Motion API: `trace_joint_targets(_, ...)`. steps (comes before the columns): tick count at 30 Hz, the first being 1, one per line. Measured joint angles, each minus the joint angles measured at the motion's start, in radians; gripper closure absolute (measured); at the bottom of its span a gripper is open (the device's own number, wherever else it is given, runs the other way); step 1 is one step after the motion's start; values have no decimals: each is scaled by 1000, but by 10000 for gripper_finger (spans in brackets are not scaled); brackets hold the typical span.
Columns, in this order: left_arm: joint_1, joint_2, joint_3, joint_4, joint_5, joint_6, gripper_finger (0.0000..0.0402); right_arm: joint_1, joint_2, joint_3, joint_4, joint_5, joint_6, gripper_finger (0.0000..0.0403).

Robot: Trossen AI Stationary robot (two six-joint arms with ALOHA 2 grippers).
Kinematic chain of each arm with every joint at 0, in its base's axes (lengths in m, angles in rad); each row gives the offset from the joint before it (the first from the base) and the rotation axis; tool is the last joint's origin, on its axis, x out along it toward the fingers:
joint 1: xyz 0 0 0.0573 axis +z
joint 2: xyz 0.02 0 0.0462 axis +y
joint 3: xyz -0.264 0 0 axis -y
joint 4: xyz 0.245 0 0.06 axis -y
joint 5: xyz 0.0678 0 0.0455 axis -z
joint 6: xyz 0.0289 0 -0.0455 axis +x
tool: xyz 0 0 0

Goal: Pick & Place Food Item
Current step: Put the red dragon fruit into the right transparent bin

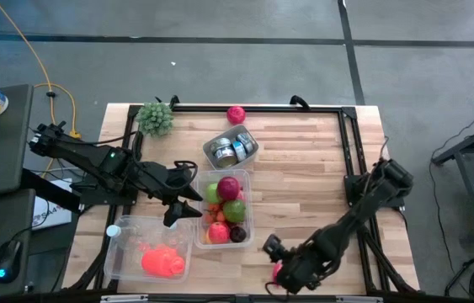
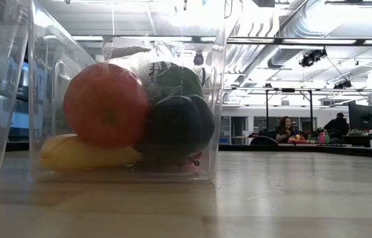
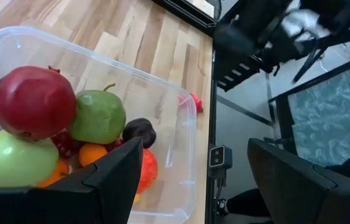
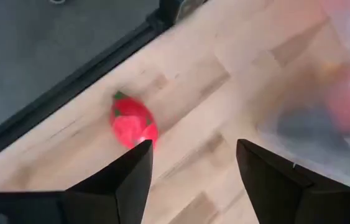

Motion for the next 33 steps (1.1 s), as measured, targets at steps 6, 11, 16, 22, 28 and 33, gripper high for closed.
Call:
trace_joint_targets(6,-9,0,0,2,0,-15,120,-18,22,2,143,-67,-67,196)
trace_joint_targets(11,-22,0,0,-3,1,9,120,-43,25,1,95,-153,-81,205)
trace_joint_targets(16,-37,0,0,-6,1,29,120,-39,50,-2,61,-223,-84,206)
trace_joint_targets(22,-54,0,0,-6,1,47,120,-32,97,0,61,-214,-131,206)
trace_joint_targets(28,-72,0,0,-6,1,57,120,-32,145,0,53,-137,-221,206)
trace_joint_targets(33,-89,0,0,-6,2,58,120,-32,170,0,27,-171,-220,206)
